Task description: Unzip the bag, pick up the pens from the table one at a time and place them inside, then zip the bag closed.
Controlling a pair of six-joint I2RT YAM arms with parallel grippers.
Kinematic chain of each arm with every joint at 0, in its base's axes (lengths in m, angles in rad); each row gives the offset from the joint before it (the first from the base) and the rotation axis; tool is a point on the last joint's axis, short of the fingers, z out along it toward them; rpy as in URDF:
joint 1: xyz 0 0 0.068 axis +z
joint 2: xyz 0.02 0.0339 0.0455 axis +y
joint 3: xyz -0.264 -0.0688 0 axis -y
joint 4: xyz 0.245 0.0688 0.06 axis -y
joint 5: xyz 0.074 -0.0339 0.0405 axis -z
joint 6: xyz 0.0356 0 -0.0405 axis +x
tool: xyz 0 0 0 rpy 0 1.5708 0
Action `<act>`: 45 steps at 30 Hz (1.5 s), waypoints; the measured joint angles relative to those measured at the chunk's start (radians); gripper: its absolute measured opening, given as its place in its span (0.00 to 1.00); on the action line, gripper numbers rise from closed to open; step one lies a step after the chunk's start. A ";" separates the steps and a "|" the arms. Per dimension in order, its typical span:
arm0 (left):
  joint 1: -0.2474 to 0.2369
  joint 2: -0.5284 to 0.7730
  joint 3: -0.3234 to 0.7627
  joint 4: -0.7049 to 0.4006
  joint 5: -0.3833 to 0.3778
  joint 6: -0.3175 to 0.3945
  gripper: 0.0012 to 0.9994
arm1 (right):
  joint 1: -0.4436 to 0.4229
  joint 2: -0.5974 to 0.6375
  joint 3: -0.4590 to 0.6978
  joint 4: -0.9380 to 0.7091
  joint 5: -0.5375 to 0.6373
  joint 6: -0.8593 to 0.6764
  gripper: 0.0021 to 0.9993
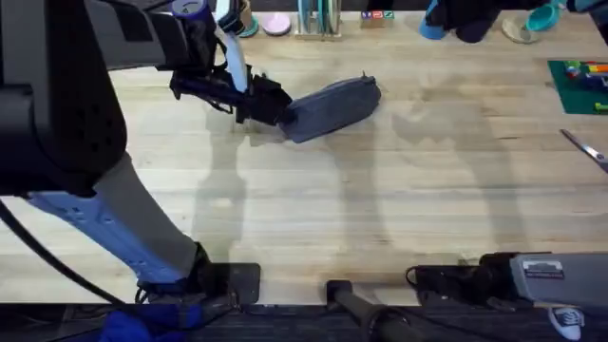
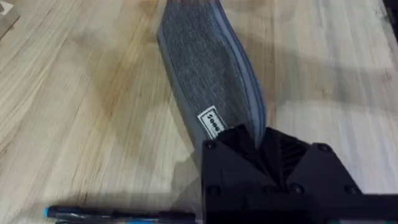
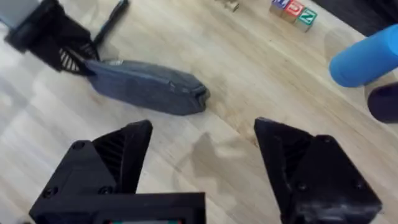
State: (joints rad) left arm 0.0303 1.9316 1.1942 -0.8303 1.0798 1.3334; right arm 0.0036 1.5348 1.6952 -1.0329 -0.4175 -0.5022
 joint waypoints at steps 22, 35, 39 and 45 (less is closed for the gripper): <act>0.000 0.000 0.000 0.000 0.000 0.000 0.04 | 0.000 0.232 0.200 -0.138 -0.002 -0.247 0.99; 0.000 0.000 0.000 0.000 0.000 0.000 0.04 | 0.000 0.233 0.201 -0.093 -0.002 -0.281 1.00; 0.000 0.000 0.000 0.000 0.000 0.000 0.04 | 0.000 0.233 0.201 -0.095 -0.002 -0.284 1.00; 0.000 0.000 0.000 0.000 0.000 0.000 0.04 | 0.005 0.233 0.201 -0.074 -0.002 -0.322 1.00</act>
State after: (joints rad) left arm 0.0303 1.9316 1.1942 -0.8303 1.0801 1.3334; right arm 0.0090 1.7676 1.8957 -1.1065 -0.4198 -0.8237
